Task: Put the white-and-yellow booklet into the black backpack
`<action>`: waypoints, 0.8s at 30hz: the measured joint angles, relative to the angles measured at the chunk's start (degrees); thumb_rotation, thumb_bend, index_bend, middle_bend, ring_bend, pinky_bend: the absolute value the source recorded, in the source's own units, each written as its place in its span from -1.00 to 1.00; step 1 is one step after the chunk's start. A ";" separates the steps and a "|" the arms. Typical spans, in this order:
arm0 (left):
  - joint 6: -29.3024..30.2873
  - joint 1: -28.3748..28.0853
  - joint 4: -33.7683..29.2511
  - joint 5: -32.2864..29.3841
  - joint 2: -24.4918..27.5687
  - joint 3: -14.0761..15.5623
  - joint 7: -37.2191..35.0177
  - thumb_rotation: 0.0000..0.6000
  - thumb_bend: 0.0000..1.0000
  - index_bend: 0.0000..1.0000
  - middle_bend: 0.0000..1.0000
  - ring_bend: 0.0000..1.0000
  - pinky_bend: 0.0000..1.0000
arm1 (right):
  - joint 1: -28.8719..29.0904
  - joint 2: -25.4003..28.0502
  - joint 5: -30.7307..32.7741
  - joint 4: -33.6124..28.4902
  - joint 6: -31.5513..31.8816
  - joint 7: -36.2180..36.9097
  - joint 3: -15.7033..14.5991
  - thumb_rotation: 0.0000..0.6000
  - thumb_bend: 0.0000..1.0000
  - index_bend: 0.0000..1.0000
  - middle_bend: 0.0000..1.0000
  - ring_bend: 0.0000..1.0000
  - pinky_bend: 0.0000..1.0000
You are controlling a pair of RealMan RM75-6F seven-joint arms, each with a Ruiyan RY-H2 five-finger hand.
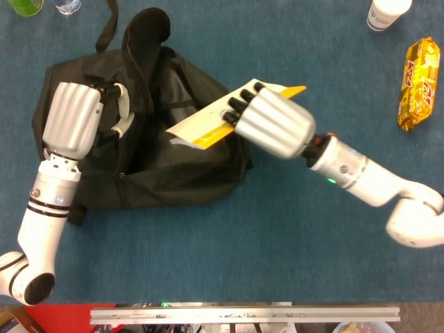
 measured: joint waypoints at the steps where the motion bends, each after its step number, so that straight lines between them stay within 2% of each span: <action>1: 0.06 0.07 -0.10 0.04 0.15 0.04 0.01 1.00 -0.18 0.43 0.63 0.74 1.00 | 0.56 -0.53 -0.13 0.57 -0.26 -0.42 0.07 1.00 -0.12 0.78 0.42 0.38 0.65; 11: 0.60 0.49 -0.88 0.40 1.07 0.17 0.05 1.00 -0.17 0.43 0.63 0.74 1.00 | 5.52 -5.80 -1.51 8.08 -1.89 -4.09 0.42 1.00 -0.12 0.78 0.42 0.38 0.65; 24: 0.57 0.76 -0.95 0.51 1.63 0.35 -0.59 1.00 -0.18 0.43 0.63 0.74 1.00 | 8.57 -12.75 -0.89 19.44 -1.76 -4.81 -0.52 1.00 -0.12 0.78 0.42 0.38 0.65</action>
